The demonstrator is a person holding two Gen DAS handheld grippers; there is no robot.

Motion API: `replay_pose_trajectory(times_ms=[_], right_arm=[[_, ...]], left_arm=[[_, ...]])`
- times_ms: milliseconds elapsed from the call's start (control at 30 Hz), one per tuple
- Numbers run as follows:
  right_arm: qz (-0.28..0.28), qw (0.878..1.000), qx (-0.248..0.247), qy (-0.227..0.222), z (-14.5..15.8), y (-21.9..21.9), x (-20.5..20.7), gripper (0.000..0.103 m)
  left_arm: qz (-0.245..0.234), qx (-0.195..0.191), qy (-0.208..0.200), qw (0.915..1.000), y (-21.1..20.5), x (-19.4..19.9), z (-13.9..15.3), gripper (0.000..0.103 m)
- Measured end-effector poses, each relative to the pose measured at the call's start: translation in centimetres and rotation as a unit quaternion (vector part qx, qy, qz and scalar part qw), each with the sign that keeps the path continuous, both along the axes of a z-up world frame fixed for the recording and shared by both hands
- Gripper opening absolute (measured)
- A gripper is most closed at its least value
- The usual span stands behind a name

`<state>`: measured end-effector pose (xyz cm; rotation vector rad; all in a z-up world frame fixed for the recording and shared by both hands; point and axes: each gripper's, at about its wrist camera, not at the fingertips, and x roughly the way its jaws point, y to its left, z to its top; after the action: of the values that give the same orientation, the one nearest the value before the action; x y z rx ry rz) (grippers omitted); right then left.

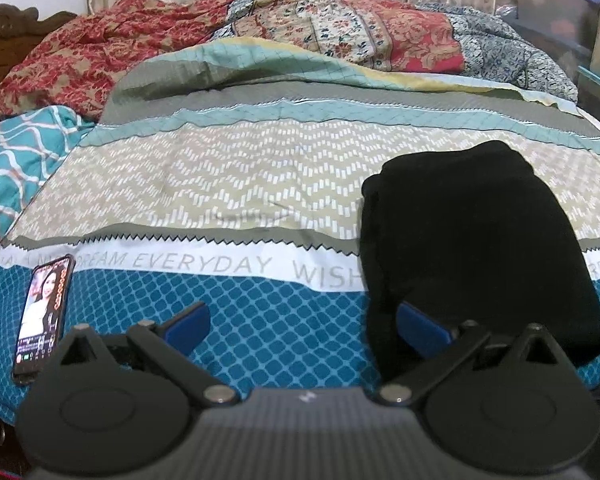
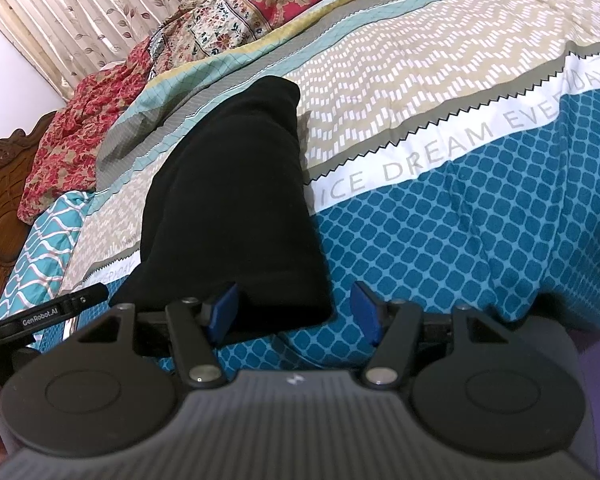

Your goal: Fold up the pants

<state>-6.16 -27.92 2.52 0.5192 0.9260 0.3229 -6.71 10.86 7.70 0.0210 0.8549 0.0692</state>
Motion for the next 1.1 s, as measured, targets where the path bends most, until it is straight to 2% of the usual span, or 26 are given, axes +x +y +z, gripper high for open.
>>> replay_pose_trajectory(times_ms=[267, 367, 433, 533, 700, 933, 1033, 1100], right_arm=[[-0.007, 1.0, -0.001, -0.01, 0.3, -0.4, 0.1, 0.064], [-0.01, 1.0, 0.003, -0.021, 0.6, -0.9, 0.3, 0.065], [-0.011, 0.999, 0.012, -0.032, 0.9, -1.2, 0.5, 0.072], [-0.009, 0.998, 0.029, -0.047, 1.5, -1.6, 1.2, 0.075], [0.01, 0.998, 0.024, -0.064, 2.1, -1.1, 2.6, 0.079], [0.042, 0.997, 0.02, -0.056, 1.0, 0.2, 4.5, 0.082], [0.053, 0.997, 0.02, -0.048, 0.3, 0.7, 5.4, 0.083], [0.06, 0.997, 0.023, -0.042, -0.4, 1.1, 6.1, 0.083]], left_arm=[[-0.019, -0.05, 0.003, 0.9986, 0.5, 0.1, 0.1, 0.103], [-0.037, -0.086, 0.003, 0.9956, 1.0, 0.6, 0.3, 0.103], [-0.05, -0.109, 0.004, 0.9928, 1.4, 1.2, 0.5, 0.103], [-0.072, -0.141, 0.011, 0.9873, 1.6, 2.6, 0.5, 0.103], [-0.082, -0.236, 0.044, 0.9674, 2.4, 5.5, -1.0, 0.103], [-0.047, -0.288, 0.076, 0.9533, 4.0, 7.9, -3.9, 0.103], [-0.047, -0.339, 0.106, 0.9335, 4.4, 8.4, -5.8, 0.103], [-0.047, -0.377, 0.129, 0.9159, 4.3, 8.6, -7.5, 0.103]])
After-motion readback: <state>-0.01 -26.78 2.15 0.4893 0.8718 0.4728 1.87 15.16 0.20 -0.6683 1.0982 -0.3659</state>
